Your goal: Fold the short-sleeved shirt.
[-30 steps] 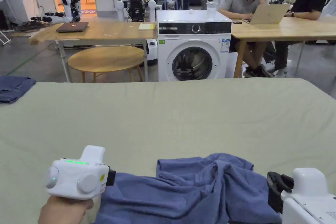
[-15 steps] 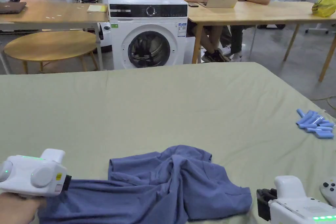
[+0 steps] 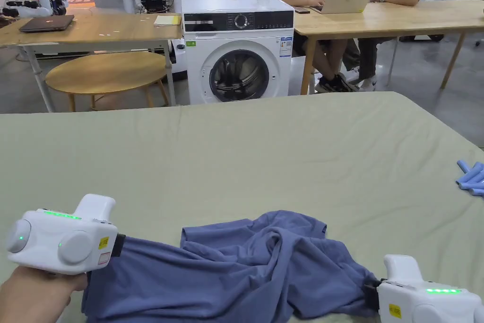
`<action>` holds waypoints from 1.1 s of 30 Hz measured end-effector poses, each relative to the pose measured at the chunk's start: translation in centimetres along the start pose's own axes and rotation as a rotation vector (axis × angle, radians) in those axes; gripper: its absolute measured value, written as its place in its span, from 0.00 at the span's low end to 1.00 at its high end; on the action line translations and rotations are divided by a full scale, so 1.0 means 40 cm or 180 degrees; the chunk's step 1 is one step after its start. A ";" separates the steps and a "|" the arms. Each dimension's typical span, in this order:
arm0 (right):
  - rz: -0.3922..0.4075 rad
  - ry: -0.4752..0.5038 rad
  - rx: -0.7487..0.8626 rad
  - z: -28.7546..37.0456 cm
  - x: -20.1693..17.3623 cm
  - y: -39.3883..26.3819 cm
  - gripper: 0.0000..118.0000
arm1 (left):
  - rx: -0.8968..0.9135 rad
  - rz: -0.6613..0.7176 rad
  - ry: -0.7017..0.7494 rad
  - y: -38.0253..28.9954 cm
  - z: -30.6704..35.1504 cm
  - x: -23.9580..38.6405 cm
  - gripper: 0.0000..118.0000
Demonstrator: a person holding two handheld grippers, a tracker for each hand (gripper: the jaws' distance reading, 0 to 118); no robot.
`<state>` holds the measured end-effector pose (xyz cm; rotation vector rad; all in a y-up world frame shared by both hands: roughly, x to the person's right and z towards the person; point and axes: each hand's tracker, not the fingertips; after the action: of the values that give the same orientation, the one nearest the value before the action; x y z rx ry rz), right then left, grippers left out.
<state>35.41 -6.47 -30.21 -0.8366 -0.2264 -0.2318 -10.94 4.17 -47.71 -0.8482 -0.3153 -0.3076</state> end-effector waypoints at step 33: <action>0.0390 -0.0226 0.2657 0.675 -0.204 0.847 0.03 | 0.2046 0.0973 0.0828 0.447 0.597 -0.414 0.00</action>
<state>34.61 36.76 -38.90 -0.0285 -0.3056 0.0195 -22.65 35.99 -51.49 -0.2092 -0.0274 -0.0185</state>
